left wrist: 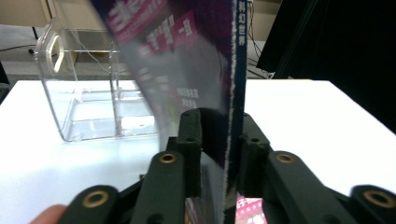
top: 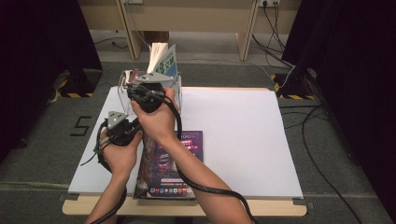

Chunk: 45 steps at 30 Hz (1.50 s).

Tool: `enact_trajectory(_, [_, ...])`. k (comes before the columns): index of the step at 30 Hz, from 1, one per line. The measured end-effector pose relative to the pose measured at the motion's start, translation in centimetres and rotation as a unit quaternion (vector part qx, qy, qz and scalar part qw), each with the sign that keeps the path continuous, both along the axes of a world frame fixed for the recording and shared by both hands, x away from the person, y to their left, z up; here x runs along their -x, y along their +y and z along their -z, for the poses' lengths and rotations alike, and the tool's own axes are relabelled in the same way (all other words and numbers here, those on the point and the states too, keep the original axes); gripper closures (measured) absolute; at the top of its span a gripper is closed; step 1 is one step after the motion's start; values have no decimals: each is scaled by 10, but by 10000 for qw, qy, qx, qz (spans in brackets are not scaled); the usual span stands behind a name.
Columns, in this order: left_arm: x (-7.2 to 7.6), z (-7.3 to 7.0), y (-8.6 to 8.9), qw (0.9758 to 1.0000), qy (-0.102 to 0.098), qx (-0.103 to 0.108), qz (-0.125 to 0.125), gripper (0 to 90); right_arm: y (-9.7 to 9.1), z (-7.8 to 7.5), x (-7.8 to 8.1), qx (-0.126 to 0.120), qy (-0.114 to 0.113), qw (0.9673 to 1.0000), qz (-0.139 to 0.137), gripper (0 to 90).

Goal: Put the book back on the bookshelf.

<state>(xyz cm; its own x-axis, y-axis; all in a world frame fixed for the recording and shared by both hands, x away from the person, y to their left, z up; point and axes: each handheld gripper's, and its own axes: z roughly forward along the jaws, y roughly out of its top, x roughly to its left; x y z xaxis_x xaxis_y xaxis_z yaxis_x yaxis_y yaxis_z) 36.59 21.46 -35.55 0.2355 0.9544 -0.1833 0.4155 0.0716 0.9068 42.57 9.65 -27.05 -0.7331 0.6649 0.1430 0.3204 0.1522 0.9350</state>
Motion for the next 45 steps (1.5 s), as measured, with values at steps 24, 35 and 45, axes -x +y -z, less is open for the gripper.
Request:
enact_trajectory(24, [8, 19, 35, 9994, -253, 108, 195, 839, -104, 11, 5, -52, -365, 9993, 63, 595])
enact_trajectory(35, [7, 20, 45, 9990, -316, 167, 251, 839, -238, 98, 4, 278, 444, 9896, 1337, 596])
enact_trajectory(45, [6, 21, 55, 9988, -393, 133, 250, 839, -307, 163, 30, 278, 704, 9768, 2001, 617])
